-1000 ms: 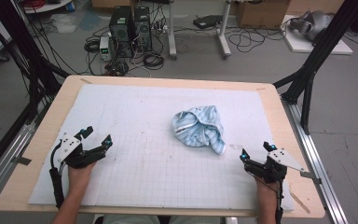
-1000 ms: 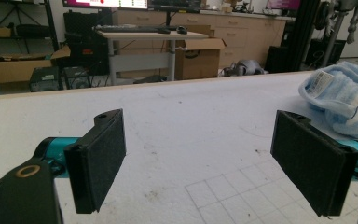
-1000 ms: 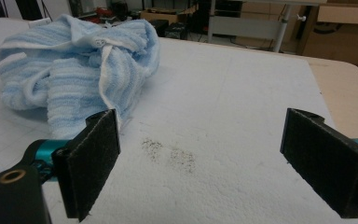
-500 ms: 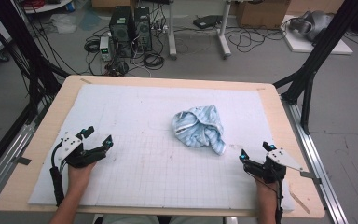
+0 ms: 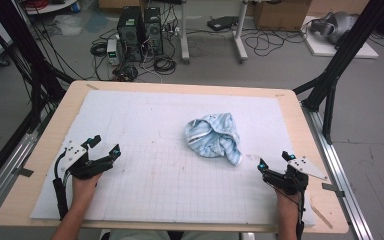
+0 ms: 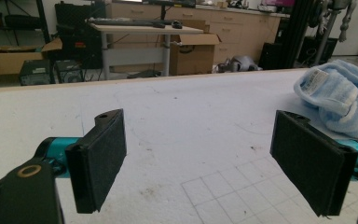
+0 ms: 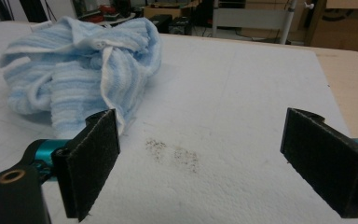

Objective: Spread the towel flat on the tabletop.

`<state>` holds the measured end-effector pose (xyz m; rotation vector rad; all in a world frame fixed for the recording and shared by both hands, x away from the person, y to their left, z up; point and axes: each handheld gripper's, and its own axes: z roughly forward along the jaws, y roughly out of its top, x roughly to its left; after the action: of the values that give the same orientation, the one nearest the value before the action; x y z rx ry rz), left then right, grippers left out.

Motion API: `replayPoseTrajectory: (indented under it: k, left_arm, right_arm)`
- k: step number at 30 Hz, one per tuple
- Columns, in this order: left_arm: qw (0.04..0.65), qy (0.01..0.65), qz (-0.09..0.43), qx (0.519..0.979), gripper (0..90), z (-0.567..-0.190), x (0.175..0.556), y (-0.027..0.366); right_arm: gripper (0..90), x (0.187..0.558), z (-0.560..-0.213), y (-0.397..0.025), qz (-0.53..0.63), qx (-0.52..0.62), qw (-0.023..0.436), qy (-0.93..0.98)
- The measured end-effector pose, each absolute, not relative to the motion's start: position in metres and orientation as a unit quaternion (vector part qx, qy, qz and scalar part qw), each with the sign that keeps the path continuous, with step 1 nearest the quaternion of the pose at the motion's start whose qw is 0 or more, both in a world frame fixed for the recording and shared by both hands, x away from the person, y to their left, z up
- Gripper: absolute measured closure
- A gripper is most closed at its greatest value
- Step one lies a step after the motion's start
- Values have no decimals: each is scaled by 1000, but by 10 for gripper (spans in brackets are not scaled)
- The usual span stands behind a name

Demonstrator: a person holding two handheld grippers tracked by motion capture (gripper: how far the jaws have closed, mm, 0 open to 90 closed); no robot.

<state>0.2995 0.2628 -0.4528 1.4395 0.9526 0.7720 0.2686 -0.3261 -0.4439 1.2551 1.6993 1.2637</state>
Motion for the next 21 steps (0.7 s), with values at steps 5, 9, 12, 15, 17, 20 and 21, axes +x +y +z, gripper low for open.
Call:
replayPoseTrajectory:
  k: [5, 9, 12, 15, 17, 20, 21]
  left_arm:
    - [585, 413, 329, 616, 191, -453, 300, 263]
    - [583, 411, 329, 618, 193, -453, 300, 263]
    - [583, 411, 329, 618, 193, -453, 300, 262]
    - [582, 410, 332, 619, 193, -453, 300, 262]
    - [581, 409, 331, 620, 194, -453, 300, 262]
    - [582, 409, 331, 620, 194, -453, 300, 262]
    - [582, 409, 332, 620, 194, -453, 300, 262]
  right_arm:
    - [109, 271, -429, -316, 496, 470, 325, 654]
    - [109, 282, -406, -293, 512, 445, 303, 670]
    - [109, 292, -395, -278, 519, 429, 287, 681]
    - [109, 304, -389, -264, 517, 419, 272, 695]
    - [108, 312, -386, -253, 514, 411, 267, 703]
    - [109, 327, -383, -237, 504, 400, 261, 719]
    - [108, 332, -383, -231, 500, 398, 258, 725]
